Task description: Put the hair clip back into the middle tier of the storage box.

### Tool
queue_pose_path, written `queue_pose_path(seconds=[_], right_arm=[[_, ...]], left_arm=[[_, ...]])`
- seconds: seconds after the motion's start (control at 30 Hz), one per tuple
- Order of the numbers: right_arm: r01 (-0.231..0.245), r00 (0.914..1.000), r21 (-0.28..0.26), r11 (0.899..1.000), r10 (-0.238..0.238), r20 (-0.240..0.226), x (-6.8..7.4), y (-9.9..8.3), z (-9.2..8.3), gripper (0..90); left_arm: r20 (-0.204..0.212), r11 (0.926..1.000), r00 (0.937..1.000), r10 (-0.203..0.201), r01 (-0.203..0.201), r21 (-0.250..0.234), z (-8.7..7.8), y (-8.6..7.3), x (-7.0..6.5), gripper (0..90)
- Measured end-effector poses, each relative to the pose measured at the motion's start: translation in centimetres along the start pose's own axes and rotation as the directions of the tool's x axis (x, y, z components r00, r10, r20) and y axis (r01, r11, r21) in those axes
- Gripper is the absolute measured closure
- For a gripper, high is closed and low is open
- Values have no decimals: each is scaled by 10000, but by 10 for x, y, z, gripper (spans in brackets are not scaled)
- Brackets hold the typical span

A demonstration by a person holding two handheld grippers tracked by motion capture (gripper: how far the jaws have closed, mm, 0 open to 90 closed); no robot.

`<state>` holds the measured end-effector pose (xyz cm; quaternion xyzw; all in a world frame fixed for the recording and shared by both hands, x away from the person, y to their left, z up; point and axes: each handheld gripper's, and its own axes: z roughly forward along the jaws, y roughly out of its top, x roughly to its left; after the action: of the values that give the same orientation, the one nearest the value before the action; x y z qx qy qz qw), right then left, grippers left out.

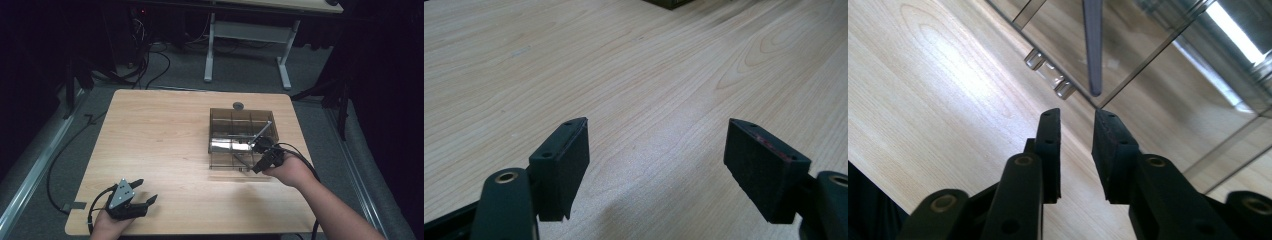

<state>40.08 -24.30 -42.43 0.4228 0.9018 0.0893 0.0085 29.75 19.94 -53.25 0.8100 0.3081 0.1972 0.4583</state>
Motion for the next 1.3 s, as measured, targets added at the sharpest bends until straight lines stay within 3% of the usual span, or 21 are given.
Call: queue_pose_path(seconds=[0.23,0.47,0.53,0.57,0.6,0.7,0.8,0.93,1.07,1.17,1.3], right_arm=[[-23,10000,-177,9998,24,42,5,-13,9,701],[-237,9997,-695,9973,239,25,7,-27,22,665],[-272,9996,-986,9948,271,-30,7,-32,25,651],[-633,9980,-1036,9926,623,-130,8,-35,25,647],[-426,9990,-1366,9897,408,-163,6,-37,26,645],[-579,9983,-1896,9801,551,-200,7,-44,28,635],[-717,9974,-2580,9635,681,-227,8,-52,31,624],[-428,9988,-3429,9384,480,69,15,-63,35,579],[-407,9987,-4355,8993,495,88,19,-75,41,567],[-427,9978,-4785,8770,613,233,23,-83,47,555],[-592,9972,-5499,8331,751,64,26,-93,59,542]], left_arm=[[-6,10000,10000,-6,6,0,0,0,0,266],[-29,10000,10000,5,-6,-30,0,0,0,266],[-44,10000,10000,12,-12,-40,0,0,0,266],[-61,10000,10000,10,-10,-58,0,0,0,266],[-70,10000,10000,9,-9,-58,0,0,0,266],[-81,10000,10000,6,-7,-33,0,0,0,266],[-83,10000,10000,1,-1,-26,0,0,0,266],[-44,10000,10000,-35,35,-27,0,0,0,266],[-169,10000,9998,-40,39,-59,0,0,0,266],[-236,9999,9997,-75,73,-81,0,0,0,266],[-312,9999,9995,-54,51,-110,0,0,-1,266]])
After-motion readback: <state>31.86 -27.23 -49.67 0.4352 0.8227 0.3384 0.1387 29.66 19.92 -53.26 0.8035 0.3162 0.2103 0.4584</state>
